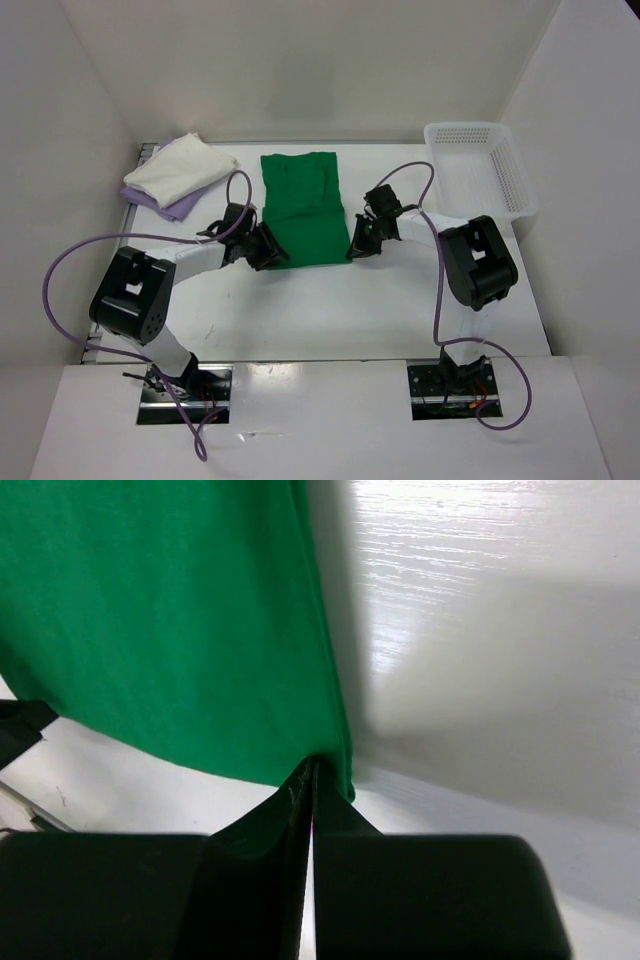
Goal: Fold and stack the t-shirts
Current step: Fold the folded rectangular tshirt in 1/3 of the way, then grab one side of the 2/3 rectangular tshirt with both arms
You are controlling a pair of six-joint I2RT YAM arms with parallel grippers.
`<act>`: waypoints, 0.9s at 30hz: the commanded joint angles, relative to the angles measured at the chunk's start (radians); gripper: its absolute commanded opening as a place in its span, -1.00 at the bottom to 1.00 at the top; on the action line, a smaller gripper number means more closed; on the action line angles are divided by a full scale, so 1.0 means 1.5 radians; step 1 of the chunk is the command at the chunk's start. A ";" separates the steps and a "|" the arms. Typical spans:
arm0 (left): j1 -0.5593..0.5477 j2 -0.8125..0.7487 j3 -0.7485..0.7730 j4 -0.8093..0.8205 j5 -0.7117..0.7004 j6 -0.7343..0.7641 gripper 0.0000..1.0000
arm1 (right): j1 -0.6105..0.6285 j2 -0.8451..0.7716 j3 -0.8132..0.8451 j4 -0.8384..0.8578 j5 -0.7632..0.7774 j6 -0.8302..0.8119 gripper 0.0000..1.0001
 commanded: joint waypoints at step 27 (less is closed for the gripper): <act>0.043 -0.005 -0.082 0.028 -0.056 -0.005 -0.13 | -0.028 -0.051 -0.084 0.069 0.005 0.036 0.02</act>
